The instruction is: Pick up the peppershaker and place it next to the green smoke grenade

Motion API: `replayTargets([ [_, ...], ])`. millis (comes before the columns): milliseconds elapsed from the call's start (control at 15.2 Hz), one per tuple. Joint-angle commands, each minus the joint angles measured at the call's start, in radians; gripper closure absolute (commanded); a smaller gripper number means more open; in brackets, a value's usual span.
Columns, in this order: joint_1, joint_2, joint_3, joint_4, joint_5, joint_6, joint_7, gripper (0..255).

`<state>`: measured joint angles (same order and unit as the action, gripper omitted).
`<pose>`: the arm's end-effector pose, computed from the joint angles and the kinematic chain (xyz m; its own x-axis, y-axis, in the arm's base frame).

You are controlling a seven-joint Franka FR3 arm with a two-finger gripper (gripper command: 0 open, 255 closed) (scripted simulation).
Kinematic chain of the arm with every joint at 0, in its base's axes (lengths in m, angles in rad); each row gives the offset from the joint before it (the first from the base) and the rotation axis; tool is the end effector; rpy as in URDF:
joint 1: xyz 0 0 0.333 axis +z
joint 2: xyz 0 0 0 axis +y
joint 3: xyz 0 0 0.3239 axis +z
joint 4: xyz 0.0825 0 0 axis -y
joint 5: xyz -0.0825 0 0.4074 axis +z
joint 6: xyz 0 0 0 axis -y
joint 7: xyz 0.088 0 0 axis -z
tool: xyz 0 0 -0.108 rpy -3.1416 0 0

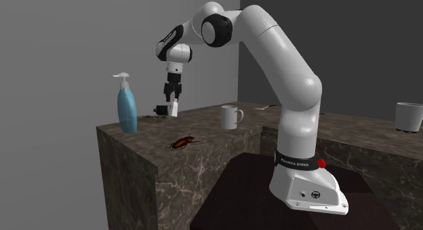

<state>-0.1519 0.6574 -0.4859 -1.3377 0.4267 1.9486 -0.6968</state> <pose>0.6637 -0.3564 0.3739 0.9959 -0.0051 0.0905 0.0011 -0.9976 -0.0685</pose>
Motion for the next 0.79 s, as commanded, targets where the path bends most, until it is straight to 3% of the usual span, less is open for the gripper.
replayTargets([
  [0, 0.000, 0.000, 0.000, -0.001, 0.000, 0.000, 0.000, 0],
  [264, -0.010, -0.035, -0.014, 0.071, -0.021, -0.102, 0.016, 0],
  [726, -0.010, -0.035, -0.014, 0.071, -0.021, -0.102, 0.016, 0],
])
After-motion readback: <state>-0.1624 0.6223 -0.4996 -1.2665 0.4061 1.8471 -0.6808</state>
